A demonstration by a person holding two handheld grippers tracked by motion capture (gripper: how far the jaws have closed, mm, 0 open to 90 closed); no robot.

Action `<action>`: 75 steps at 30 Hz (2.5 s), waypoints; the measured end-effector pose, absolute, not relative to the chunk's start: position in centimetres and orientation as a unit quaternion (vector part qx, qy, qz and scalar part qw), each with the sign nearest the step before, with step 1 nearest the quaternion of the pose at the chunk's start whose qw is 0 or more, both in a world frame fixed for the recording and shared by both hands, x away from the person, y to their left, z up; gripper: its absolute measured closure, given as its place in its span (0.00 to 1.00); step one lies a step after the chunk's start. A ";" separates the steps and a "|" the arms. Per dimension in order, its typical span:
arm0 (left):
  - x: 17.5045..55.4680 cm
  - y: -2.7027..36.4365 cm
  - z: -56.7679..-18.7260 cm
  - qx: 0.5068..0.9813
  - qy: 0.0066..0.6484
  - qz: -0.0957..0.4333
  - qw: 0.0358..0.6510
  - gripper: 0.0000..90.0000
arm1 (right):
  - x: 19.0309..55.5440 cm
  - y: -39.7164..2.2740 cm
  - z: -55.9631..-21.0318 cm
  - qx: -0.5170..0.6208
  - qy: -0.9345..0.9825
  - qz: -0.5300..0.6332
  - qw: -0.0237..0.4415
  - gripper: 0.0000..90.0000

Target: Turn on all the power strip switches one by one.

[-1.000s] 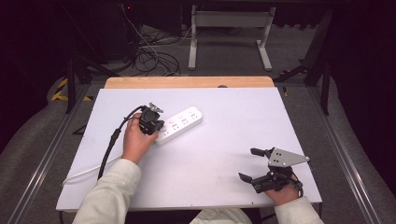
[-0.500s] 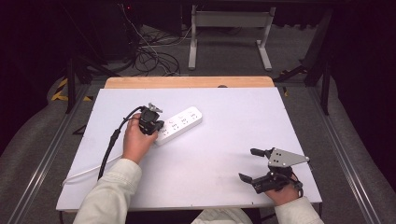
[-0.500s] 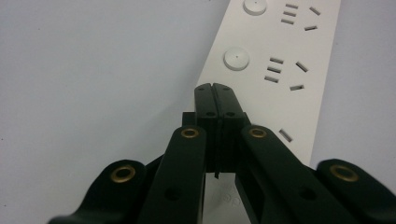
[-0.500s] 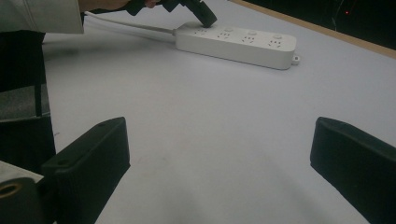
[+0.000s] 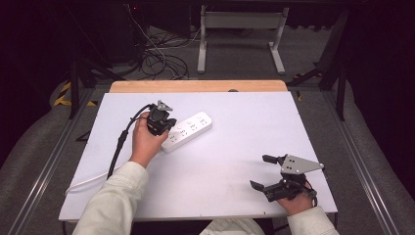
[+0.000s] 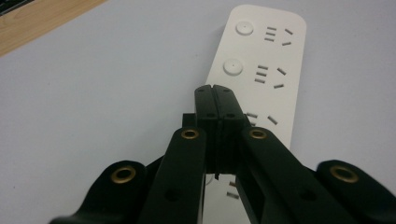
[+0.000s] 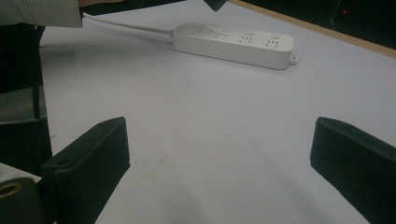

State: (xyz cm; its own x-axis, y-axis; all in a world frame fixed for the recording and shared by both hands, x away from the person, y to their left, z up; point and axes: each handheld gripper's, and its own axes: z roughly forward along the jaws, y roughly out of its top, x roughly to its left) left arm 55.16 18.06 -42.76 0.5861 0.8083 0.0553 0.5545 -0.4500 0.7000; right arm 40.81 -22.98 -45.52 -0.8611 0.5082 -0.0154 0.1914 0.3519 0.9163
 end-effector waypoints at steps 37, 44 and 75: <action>57.3 16.6 -45.0 0.839 0.412 0.164 0.315 1.00 | 40.4 -23.7 -45.6 0.224 0.808 0.520 0.163 0.06; 57.3 16.5 -44.9 0.838 0.421 0.162 0.306 1.00 | 40.4 -23.7 -45.6 0.222 0.809 0.520 0.163 0.06; 56.9 15.2 -43.7 0.831 0.408 0.206 0.317 1.00 | 40.4 -23.6 -45.7 0.223 0.809 0.521 0.158 0.06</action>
State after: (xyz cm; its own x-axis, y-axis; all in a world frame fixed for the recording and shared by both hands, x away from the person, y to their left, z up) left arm 56.90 15.18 -43.68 0.5827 0.8084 0.0834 0.5476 -0.4664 0.6947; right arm 40.41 -23.60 -45.72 -0.8507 0.5251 -0.0236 0.1956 0.3580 0.9130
